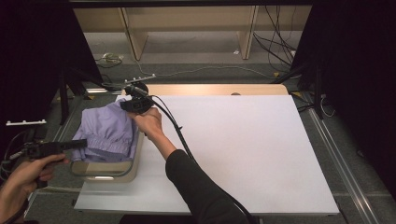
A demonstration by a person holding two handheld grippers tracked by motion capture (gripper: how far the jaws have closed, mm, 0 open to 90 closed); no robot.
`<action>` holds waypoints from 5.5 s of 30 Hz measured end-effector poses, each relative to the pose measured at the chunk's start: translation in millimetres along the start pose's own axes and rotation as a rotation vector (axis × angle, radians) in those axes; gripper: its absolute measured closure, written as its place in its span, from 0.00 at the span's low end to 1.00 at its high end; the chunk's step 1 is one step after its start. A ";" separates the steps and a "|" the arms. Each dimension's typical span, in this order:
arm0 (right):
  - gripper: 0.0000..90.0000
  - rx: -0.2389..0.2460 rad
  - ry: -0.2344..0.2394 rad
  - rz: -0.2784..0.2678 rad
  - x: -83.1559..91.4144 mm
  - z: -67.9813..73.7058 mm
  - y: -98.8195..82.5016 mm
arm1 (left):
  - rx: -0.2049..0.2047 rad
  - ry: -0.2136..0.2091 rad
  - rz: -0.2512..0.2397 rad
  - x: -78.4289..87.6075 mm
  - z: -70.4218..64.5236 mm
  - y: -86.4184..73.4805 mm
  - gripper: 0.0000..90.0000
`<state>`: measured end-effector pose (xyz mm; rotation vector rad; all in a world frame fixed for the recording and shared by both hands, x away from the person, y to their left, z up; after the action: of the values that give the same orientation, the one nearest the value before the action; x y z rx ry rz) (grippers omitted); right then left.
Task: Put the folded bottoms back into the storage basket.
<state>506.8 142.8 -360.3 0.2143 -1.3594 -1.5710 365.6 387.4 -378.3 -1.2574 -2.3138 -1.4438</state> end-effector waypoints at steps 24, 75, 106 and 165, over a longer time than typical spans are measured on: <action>0.95 -0.007 -0.012 0.019 -7.5 -4.4 -9.0 | 0.011 0.052 0.020 -9.6 7.9 -5.0 0.83; 0.39 -0.026 0.026 0.032 -0.5 -12.9 -10.0 | -0.009 0.149 0.017 -23.7 4.8 -5.4 0.27; 0.33 -0.009 0.022 -0.010 44.2 -48.6 -29.1 | -0.103 0.077 -0.016 -54.1 -30.8 -11.2 0.24; 0.30 0.050 -0.005 -0.117 149.1 -99.4 -93.2 | -0.284 -0.092 -0.078 -104.3 -108.3 -46.1 0.20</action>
<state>451.5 -46.4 -404.5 0.3254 -1.4130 -1.6363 367.9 232.4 -405.1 -1.3405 -2.3001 -1.8308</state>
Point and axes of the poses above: each handheld gripper's, and its own axes: x roughly backward along the jaws, y roughly out of its top, z roughly to its left, the point moved 2 cm from there along -x, roughly forward along the jaws, and after that the axes turned 6 degrees about -z, right-handed, at the moved point
